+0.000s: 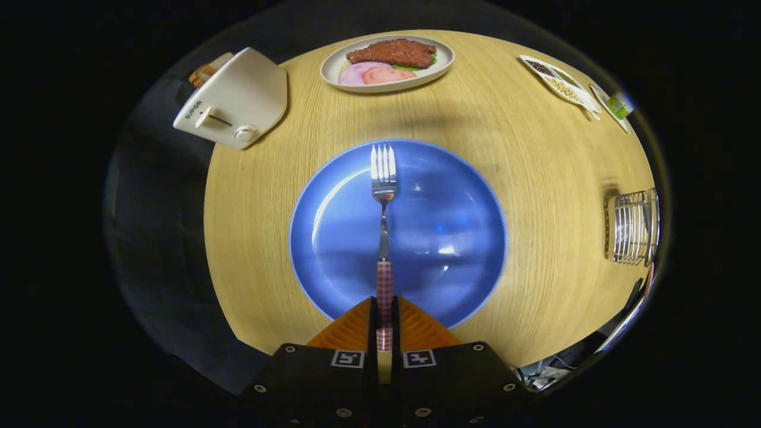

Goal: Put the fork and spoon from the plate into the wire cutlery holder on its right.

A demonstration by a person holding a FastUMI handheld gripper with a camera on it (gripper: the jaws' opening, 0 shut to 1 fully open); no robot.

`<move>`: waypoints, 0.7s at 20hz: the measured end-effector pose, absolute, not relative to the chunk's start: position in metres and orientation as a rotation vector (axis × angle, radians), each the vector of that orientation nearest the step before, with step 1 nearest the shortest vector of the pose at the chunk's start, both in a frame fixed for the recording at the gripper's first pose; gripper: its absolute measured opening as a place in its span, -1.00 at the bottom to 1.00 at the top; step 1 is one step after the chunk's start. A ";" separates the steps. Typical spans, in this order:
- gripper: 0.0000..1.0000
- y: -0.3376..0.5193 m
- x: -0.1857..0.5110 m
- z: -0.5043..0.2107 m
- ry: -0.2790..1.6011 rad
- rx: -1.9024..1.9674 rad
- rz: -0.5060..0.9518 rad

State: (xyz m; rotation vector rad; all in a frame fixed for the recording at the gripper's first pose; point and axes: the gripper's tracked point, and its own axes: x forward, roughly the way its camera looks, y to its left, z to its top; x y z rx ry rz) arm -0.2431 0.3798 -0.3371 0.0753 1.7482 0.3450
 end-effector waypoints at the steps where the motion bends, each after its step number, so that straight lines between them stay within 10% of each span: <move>1: -0.82 0.363 -0.236 -0.327 1.734 0.074 0.339; 14: -0.82 0.111 -0.186 -0.214 1.746 -0.083 0.285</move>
